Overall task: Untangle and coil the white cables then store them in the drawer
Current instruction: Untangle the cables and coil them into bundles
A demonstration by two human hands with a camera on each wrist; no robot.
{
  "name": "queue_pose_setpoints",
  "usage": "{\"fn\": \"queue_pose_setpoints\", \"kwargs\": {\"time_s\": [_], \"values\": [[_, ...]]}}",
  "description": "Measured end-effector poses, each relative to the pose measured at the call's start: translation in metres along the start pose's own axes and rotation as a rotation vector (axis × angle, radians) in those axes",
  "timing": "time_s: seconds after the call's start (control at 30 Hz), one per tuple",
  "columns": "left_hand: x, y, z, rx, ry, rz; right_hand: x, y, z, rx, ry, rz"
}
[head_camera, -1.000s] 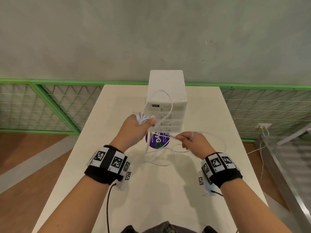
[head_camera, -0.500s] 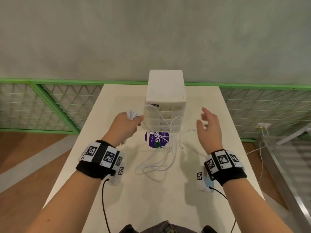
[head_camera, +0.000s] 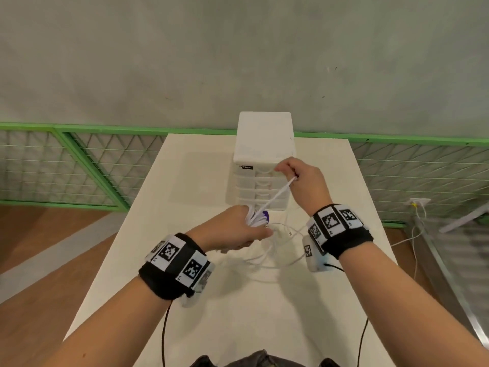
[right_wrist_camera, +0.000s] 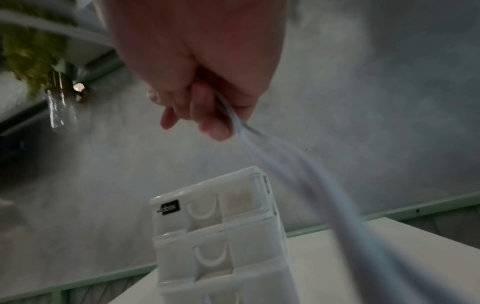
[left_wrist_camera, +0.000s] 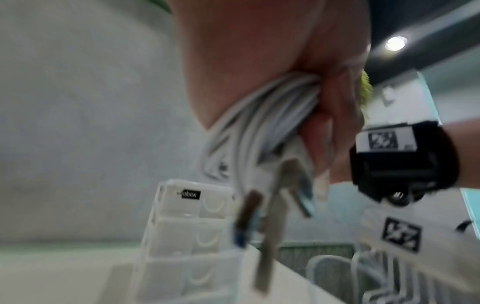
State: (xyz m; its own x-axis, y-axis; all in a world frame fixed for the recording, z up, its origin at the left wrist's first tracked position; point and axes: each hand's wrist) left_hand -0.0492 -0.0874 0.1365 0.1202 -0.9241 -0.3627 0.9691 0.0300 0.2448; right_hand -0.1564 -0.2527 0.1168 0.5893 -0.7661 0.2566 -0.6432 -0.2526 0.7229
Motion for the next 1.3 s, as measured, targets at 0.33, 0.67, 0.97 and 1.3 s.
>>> {"fn": "queue_pose_setpoints", "kwargs": {"time_s": [0.33,0.67,0.97,1.3], "values": [[0.008,0.01,0.035,-0.897,-0.368,0.061,-0.056,-0.056,0.006,-0.172,0.039,-0.388],[0.033,0.03,0.057,-1.413,-0.509,0.328,-0.089,-0.074,-0.009,-0.178,0.194,-0.568],[0.038,0.063,0.019,-0.131,-0.492,0.675,-0.081,-0.01,-0.002,0.087,0.271,-0.161],[0.022,0.014,0.014,-0.126,-0.158,-0.006,-0.021,-0.011,-0.001,0.149,0.247,0.07]]}}
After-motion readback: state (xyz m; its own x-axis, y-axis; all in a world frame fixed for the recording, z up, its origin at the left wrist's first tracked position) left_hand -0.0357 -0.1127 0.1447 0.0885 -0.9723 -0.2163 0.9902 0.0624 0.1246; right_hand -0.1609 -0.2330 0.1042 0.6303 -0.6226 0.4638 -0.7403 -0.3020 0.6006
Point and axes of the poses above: each hand's wrist, its own x-axis towards the middle knuckle, its own y-axis out of the back of the hand, z = x × y, and after that the axes turned 11 degrees about -x, right-handed
